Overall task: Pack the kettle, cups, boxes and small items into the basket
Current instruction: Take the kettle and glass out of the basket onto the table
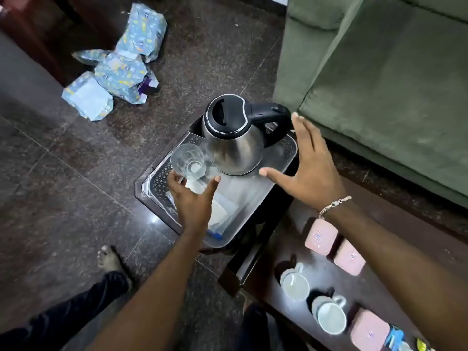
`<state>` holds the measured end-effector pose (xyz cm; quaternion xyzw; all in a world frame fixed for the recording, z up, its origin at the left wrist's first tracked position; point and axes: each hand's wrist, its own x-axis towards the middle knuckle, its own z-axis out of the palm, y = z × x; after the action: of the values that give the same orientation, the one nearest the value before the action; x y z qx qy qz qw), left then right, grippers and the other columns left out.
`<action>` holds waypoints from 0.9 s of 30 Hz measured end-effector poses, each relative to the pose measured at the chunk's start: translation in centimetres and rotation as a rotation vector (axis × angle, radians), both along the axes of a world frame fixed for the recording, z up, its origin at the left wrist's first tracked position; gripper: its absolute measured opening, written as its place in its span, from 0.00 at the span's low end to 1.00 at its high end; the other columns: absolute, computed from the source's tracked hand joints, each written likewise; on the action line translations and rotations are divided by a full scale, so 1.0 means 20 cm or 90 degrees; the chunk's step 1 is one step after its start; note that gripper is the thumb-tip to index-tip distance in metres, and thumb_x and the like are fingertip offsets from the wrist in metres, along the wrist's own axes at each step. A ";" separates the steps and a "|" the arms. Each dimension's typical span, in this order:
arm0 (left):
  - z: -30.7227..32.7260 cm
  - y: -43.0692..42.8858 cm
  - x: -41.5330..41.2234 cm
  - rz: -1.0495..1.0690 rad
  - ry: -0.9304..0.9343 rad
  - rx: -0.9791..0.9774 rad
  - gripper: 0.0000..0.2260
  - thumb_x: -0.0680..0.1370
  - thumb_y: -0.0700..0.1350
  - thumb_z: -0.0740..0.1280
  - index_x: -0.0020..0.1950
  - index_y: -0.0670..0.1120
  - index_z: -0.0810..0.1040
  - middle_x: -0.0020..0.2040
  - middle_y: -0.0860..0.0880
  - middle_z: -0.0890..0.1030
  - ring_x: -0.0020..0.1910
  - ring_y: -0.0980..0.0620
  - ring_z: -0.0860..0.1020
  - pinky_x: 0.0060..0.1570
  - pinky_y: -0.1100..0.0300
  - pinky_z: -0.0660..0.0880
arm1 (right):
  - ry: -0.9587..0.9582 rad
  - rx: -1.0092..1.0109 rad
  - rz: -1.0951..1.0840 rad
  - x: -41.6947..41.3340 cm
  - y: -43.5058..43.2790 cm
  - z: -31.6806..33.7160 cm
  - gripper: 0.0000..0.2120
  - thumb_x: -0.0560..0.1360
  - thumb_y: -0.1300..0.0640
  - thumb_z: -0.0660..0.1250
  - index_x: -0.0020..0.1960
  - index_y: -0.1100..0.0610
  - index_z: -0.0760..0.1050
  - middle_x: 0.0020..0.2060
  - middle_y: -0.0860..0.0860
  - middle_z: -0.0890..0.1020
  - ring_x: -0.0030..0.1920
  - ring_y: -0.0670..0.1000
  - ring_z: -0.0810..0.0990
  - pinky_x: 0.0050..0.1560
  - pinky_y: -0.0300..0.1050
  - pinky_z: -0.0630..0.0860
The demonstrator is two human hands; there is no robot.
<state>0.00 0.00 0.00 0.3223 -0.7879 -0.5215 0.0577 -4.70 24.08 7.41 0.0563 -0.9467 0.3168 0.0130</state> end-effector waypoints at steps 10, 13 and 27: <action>-0.14 -0.05 -0.16 0.048 0.088 0.033 0.42 0.70 0.49 0.83 0.77 0.45 0.63 0.73 0.48 0.71 0.64 0.60 0.72 0.59 0.83 0.64 | -0.064 -0.103 0.038 -0.38 -0.02 -0.01 0.29 0.67 0.51 0.77 0.65 0.51 0.71 0.58 0.49 0.78 0.57 0.50 0.77 0.60 0.44 0.73; -0.16 -0.05 -0.18 0.050 0.090 0.035 0.42 0.70 0.47 0.83 0.77 0.44 0.64 0.73 0.50 0.71 0.66 0.61 0.70 0.59 0.84 0.61 | -0.135 -0.076 0.074 -0.50 -0.03 0.02 0.18 0.66 0.54 0.79 0.49 0.54 0.73 0.41 0.49 0.80 0.41 0.49 0.77 0.41 0.45 0.70; -0.19 -0.11 -0.20 0.028 0.092 -0.017 0.36 0.67 0.49 0.82 0.71 0.50 0.69 0.66 0.53 0.77 0.62 0.56 0.77 0.63 0.63 0.75 | -0.322 -0.055 0.203 -0.66 -0.04 0.06 0.09 0.60 0.63 0.77 0.35 0.60 0.77 0.22 0.42 0.74 0.23 0.40 0.70 0.25 0.36 0.65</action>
<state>-4.06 -2.24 -3.87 0.3004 -0.7812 -0.5316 0.1300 -17.99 23.34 8.68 0.1228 -0.8849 0.3585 -0.2709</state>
